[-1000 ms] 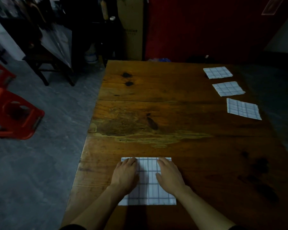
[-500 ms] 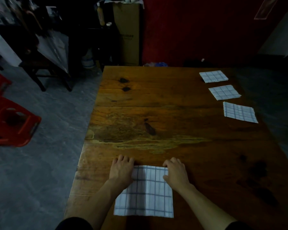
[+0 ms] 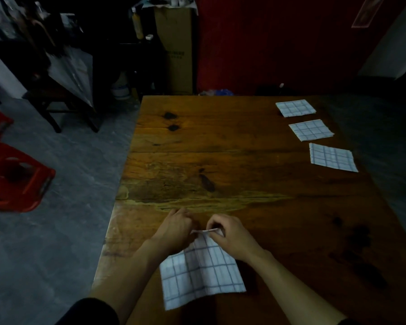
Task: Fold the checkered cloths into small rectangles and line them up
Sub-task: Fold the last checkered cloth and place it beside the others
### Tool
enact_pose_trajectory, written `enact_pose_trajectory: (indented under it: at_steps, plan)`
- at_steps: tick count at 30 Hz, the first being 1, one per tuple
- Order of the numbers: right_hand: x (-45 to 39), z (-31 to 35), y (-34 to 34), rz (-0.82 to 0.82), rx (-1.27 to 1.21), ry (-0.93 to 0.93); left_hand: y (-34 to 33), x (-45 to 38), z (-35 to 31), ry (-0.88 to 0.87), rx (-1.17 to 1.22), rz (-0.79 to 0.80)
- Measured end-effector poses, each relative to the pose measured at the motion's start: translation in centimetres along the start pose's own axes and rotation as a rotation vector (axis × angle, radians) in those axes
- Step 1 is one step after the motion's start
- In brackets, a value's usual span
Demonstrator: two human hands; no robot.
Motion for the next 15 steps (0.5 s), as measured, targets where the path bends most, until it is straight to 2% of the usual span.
enact_pose_trajectory:
  at_steps: [2, 4, 6, 8, 15]
  plan:
    - [0.2, -0.1, 0.2, -0.02, -0.087, -0.048, 0.6, 0.0, 0.2, 0.002, 0.06, 0.011]
    - [0.7, -1.3, -0.2, 0.055, -0.139, -0.177, 0.8, 0.2, 0.5, 0.008, 0.129, -0.002]
    - [1.8, -3.0, -0.9, 0.138, -0.071, -0.301, 0.5, 0.6, 0.9, 0.039, 0.205, -0.001]
    - [3.1, -4.4, -1.4, 0.151, -0.008, -0.368, -0.1, 1.1, 1.6, 0.115, 0.318, 0.018]
    - [4.0, -5.3, 0.6, -0.019, 0.026, -0.298, -2.1, 2.5, 2.2, 0.276, 0.573, 0.003]
Point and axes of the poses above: each hand's wrist, its own x-axis away from the middle knuckle, its own y-axis out of the back of the hand, z = x × y, the point moved 3 cm from there along -x, towards the middle knuckle, and after that the axes turned 2 degrees about x, right-handed, at the moved point
